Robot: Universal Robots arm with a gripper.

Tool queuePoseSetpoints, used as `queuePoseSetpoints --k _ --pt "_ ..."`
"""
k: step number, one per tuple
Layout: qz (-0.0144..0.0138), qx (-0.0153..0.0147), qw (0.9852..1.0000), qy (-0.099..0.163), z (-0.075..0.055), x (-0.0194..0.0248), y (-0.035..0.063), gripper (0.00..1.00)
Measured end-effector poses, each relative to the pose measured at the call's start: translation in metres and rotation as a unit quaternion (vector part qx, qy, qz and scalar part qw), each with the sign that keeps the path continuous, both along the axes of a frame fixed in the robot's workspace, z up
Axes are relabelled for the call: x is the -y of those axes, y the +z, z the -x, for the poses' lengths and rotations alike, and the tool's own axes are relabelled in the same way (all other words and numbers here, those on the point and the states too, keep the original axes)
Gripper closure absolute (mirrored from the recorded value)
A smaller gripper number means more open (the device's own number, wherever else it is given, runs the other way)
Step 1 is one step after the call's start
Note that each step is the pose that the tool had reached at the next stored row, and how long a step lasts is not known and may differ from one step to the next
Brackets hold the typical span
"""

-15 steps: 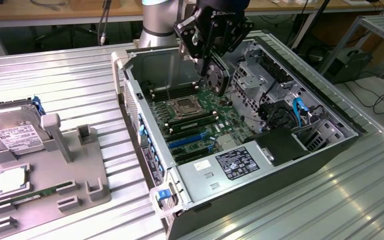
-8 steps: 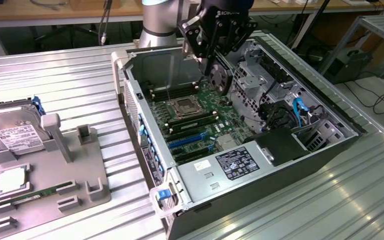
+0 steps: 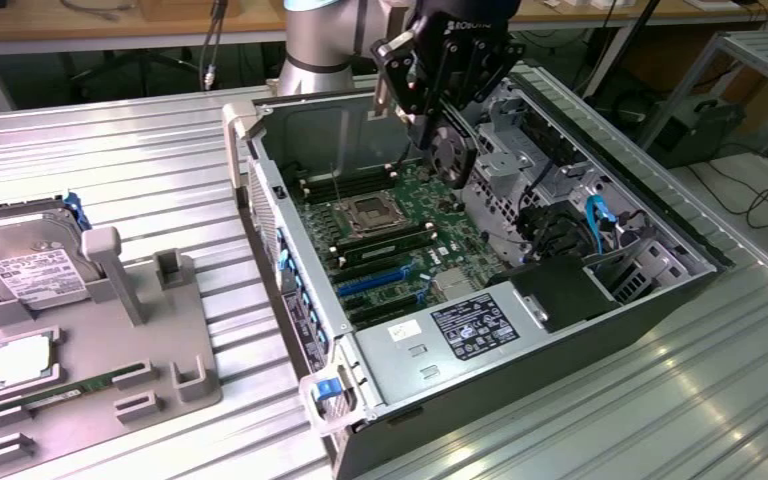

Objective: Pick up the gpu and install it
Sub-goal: 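Pick up the gpu and move the gpu toward the slot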

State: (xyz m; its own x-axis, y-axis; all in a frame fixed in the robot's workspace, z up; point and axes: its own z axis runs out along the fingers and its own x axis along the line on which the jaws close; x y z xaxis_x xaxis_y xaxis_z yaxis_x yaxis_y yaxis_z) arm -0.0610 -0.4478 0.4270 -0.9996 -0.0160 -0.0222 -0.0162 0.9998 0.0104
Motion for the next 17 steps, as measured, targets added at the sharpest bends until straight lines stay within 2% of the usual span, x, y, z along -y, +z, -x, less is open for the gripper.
queuePoseSetpoints --k 17 --pt "0.0 0.0 1.0 0.0 -0.014 0.0 -0.0001 0.72"
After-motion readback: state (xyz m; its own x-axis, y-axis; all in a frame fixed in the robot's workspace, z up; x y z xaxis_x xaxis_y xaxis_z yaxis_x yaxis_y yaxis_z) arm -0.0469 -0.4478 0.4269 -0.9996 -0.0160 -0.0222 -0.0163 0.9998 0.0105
